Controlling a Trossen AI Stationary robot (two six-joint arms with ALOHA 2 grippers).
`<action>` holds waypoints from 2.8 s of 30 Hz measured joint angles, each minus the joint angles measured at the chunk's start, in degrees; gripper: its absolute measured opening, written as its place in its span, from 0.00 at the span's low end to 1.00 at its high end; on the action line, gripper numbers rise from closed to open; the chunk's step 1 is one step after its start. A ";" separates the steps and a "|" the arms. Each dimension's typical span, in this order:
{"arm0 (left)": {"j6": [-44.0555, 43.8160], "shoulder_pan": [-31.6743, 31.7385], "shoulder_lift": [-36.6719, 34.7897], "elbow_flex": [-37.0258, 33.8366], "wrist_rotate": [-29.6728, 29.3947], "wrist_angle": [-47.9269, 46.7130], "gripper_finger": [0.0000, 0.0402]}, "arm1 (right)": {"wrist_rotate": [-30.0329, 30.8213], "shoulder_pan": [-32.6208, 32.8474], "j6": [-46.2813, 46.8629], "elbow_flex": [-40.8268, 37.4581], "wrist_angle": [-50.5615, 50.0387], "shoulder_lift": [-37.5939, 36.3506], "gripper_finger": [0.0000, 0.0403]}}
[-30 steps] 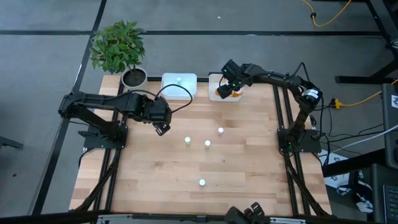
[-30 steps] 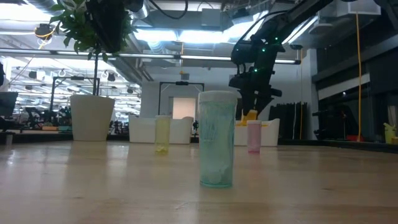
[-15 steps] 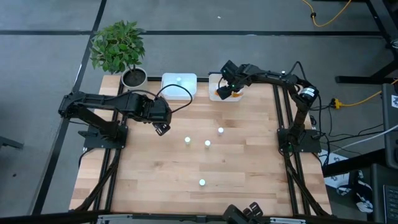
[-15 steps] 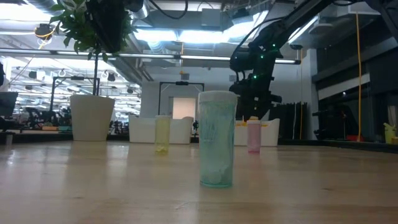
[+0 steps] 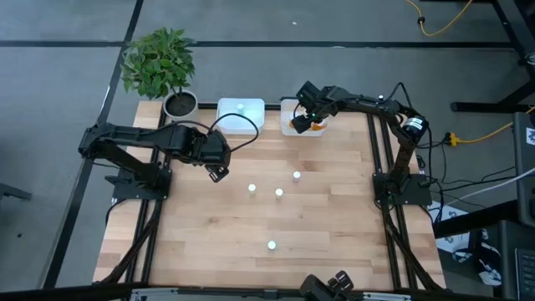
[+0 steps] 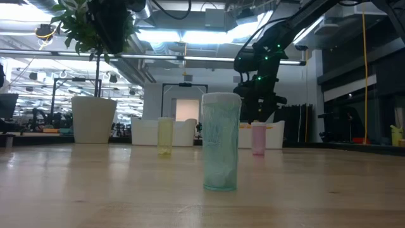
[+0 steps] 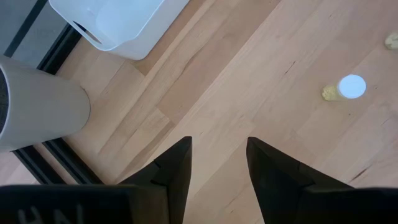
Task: Pick and place medicine bottles into bin by pill shape (circle, oval)
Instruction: Put the orange capsule bottle into the right white bin, then put the blue tablet bottle into the left white bin
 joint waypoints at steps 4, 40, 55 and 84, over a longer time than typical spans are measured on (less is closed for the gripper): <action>0.00 0.00 0.00 0.00 0.01 0.01 0.37 | 0.00 0.00 -0.02 0.01 -0.01 0.00 0.61; 0.45 -0.04 0.00 0.00 1.14 -0.06 0.37 | -5.49 26.51 5.10 -6.52 -21.85 -28.96 0.61; 0.11 -0.26 0.00 0.02 3.32 0.07 0.37 | -10.30 37.48 33.54 -35.89 10.41 -57.96 0.61; -1.15 -25.72 21.31 0.76 8.23 57.57 0.37 | -14.03 43.65 12.38 -36.36 -1.60 -57.18 0.61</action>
